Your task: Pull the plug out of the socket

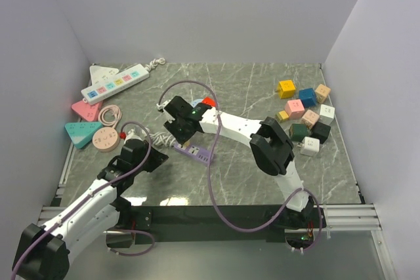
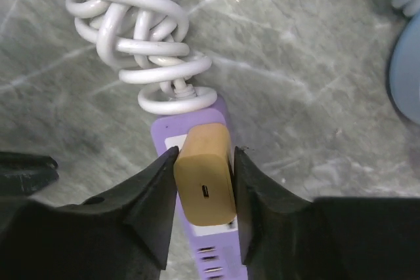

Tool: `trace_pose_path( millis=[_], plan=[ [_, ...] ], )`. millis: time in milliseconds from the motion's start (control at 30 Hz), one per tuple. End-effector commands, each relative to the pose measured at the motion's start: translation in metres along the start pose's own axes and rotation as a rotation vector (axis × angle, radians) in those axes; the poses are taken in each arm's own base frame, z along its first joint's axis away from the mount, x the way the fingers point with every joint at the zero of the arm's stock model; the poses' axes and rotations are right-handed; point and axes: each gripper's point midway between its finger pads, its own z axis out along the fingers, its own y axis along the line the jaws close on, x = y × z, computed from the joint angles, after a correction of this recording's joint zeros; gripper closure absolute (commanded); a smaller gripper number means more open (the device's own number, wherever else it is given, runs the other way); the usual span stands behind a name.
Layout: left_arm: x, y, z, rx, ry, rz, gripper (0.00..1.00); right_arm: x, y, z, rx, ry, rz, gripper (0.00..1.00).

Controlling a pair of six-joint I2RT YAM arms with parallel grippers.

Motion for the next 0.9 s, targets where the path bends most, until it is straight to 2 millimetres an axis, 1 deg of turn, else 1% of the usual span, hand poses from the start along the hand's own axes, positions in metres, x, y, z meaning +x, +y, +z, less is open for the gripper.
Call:
trace_pose_path(
  millis=[0, 33, 67, 100, 133, 167, 200, 233, 267, 300, 333, 367, 400, 433, 467, 500, 533, 600, 633, 667, 700, 733, 767, 833, 867],
  plan=[
    [-0.004, -0.015, 0.0, 0.069, -0.012, -0.02, 0.99, -0.011, 0.002, 0.007, -0.017, -0.009, 0.001, 0.71],
    [-0.003, -0.017, 0.001, 0.08, -0.003, -0.02, 0.99, -0.009, -0.001, 0.009, 0.003, 0.003, 0.013, 0.98],
    [-0.002, -0.019, 0.001, 0.092, 0.002, -0.015, 0.99, -0.015, -0.004, 0.006, 0.028, -0.001, 0.065, 1.0],
    [-0.004, -0.025, 0.001, 0.118, -0.001, -0.01, 0.99, -0.004, -0.014, 0.007, 0.07, 0.05, 0.101, 1.0],
    [-0.001, -0.029, 0.001, 0.135, 0.015, -0.007, 0.99, -0.002, -0.017, 0.004, 0.072, 0.063, 0.141, 1.0],
    [0.0, -0.03, 0.002, 0.143, 0.022, -0.002, 0.99, 0.004, -0.019, 0.004, 0.077, 0.08, 0.235, 1.0],
    [-0.004, -0.039, 0.003, 0.182, 0.006, 0.003, 0.99, 0.0, -0.03, -0.006, 0.084, 0.057, 0.303, 1.0],
    [0.0, -0.041, 0.004, 0.194, 0.028, 0.009, 0.99, 0.001, -0.035, -0.011, 0.106, 0.041, 0.351, 1.0],
    [0.0, -0.044, 0.005, 0.21, 0.031, 0.019, 0.99, 0.015, -0.043, -0.012, 0.176, 0.045, 0.467, 1.0],
    [-0.003, -0.051, 0.006, 0.236, 0.027, 0.025, 0.99, 0.01, -0.047, -0.028, 0.202, 0.0, 0.518, 1.0],
    [0.002, -0.05, 0.009, 0.235, 0.052, 0.028, 0.99, 0.012, -0.046, -0.032, 0.205, -0.012, 0.556, 1.0],
    [0.003, -0.052, 0.011, 0.242, 0.06, 0.038, 0.99, 0.021, -0.046, -0.033, 0.221, -0.008, 0.633, 1.0],
    [0.003, -0.054, 0.013, 0.246, 0.066, 0.044, 0.99, 0.022, -0.045, -0.04, 0.232, -0.011, 0.671, 1.0],
    [0.005, -0.053, 0.02, 0.24, 0.076, 0.047, 0.99, 0.025, -0.045, -0.042, 0.248, -0.007, 0.705, 1.0],
    [0.006, -0.057, 0.022, 0.254, 0.09, 0.058, 0.99, 0.025, -0.046, -0.044, 0.272, -0.014, 0.753, 1.0],
    [0.006, -0.061, 0.023, 0.267, 0.097, 0.062, 0.99, 0.032, -0.047, -0.046, 0.302, 0.009, 0.774, 1.0],
    [0.008, -0.064, 0.028, 0.283, 0.107, 0.067, 0.99, 0.032, -0.047, -0.047, 0.312, 0.005, 0.807, 1.0],
    [0.011, -0.076, 0.029, 0.328, 0.131, 0.076, 0.99, 0.037, -0.048, -0.047, 0.343, 0.013, 0.823, 1.0],
    [0.014, -0.077, 0.032, 0.334, 0.146, 0.081, 0.99, 0.038, -0.047, -0.047, 0.347, 0.014, 0.833, 1.0],
    [0.011, -0.089, 0.031, 0.376, 0.136, 0.093, 0.99, 0.039, -0.048, -0.046, 0.353, 0.015, 0.839, 1.0],
    [0.018, -0.093, 0.031, 0.394, 0.164, 0.104, 0.99, 0.042, -0.048, -0.046, 0.363, 0.022, 0.847, 1.0],
    [0.02, -0.098, 0.03, 0.418, 0.168, 0.115, 0.99, 0.042, -0.049, -0.046, 0.37, 0.021, 0.851, 1.0],
    [0.022, -0.109, 0.027, 0.465, 0.168, 0.132, 0.99, 0.041, -0.05, -0.047, 0.374, 0.013, 0.855, 1.0],
    [0.025, -0.117, 0.022, 0.509, 0.175, 0.145, 0.99, 0.04, -0.05, -0.048, 0.374, 0.006, 0.862, 1.0],
    [0.028, -0.118, 0.022, 0.519, 0.177, 0.149, 0.99, 0.039, -0.05, -0.048, 0.374, 0.005, 0.861, 1.0]
  ],
)
